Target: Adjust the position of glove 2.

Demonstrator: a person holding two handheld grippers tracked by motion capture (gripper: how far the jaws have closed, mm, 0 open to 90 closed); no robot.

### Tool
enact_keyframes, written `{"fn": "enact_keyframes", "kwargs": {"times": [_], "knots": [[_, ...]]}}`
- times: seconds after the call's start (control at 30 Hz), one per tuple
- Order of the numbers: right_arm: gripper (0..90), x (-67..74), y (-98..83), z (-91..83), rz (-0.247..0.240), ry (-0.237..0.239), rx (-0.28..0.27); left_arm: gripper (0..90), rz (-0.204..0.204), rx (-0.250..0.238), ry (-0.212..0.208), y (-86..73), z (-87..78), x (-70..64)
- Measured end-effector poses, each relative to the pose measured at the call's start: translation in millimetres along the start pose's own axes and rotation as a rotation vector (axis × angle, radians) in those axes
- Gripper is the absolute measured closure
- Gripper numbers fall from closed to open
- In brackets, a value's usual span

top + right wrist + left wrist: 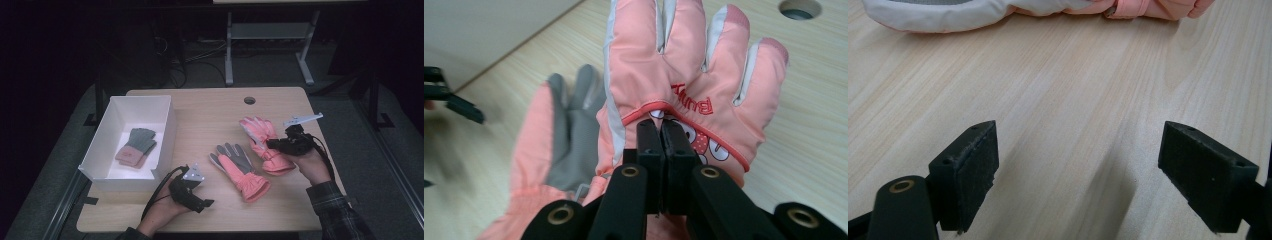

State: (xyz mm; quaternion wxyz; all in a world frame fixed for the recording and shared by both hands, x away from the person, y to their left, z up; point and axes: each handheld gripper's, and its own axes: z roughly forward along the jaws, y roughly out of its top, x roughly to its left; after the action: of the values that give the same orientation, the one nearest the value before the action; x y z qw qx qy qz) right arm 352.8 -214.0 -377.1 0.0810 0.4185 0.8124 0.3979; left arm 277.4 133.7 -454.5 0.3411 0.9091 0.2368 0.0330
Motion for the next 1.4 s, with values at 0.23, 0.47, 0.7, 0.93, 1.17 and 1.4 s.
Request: {"fn": "enact_keyframes", "kwargs": {"times": [0.23,0.47,0.7,0.93,1.17,1.4], "knots": [[88.5,25.1,6.7,-6.0,-0.041,0.038,0.004,16.0,0.009,0.004,0.005,-0.3,-0.1,0.3],[88.4,47.3,9.1,-7.0,-0.039,0.07,0.035,16.0,-0.002,-0.004,0.003,-0.1,0.4,-0.3],[88.4,61.9,8.8,2.0,-0.05,0.099,0.07,16.0,0.001,-0.003,0.004,-0.5,0.7,-0.6],[88.3,68.1,5.6,23.9,-0.06,0.112,0.105,16.0,-0.004,0.001,0.001,-0.2,1.2,-0.6],[88.3,70.2,-1.2,43.2,-0.055,0.1,0.148,16.0,-0.004,0.0,0.001,-0.9,1.5,-1.3],[86.9,75.0,-6.6,57.2,-0.092,0.085,0.185,16.0,0.005,0.015,-0.001,-0.4,1.7,-0.9]]}}
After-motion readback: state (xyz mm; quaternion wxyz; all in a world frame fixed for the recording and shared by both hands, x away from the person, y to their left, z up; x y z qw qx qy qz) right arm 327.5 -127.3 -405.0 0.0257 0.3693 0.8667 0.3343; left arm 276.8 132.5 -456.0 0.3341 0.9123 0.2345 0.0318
